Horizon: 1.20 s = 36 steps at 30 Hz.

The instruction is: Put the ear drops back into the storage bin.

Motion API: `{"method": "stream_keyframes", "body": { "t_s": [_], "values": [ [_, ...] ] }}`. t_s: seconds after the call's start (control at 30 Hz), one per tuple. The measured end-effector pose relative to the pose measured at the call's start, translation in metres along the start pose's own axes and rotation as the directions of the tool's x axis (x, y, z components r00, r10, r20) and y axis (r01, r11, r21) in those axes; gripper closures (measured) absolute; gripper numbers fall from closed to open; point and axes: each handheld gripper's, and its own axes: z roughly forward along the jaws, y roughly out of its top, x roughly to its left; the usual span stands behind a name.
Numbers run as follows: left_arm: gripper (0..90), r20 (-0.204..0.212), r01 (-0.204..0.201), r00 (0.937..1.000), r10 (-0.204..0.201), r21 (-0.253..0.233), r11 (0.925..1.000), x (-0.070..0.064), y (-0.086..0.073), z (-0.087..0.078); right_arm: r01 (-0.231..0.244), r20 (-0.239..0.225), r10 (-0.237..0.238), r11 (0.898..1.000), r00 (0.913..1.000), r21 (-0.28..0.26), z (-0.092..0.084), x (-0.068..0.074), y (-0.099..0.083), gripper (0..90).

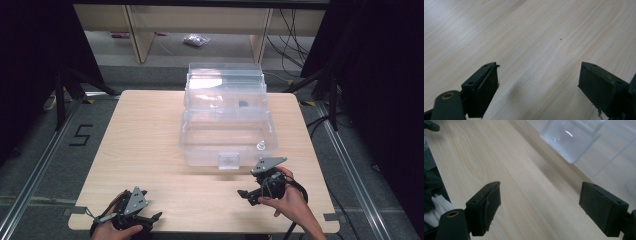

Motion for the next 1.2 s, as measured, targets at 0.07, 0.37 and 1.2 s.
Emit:
{"method": "stream_keyframes", "body": {
  "t_s": [0.07,0.37,1.2],
  "values": [
    [15.6,-0.003,-0.009,1.0,0.009,0.004,1.0,0.001,0.0,0.0,0.022,-0.001,-0.022,1.0,0.9998,-0.015,0.003,0.0,-0.003,18.5],
    [15.6,-0.004,-0.004,1.0,0.004,-0.001,1.0,0.0,0.0,0.0,0.0,-0.009,0.0,1.0,1.0,-0.015,0.005,0.001,-0.014,18.1],
    [15.6,-0.005,-0.002,1.0,0.002,-0.001,1.0,0.0,0.0,0.0,-0.097,0.001,0.097,0.995,0.9953,0.008,0.011,0.004,-0.055,17.3]
  ]
}}
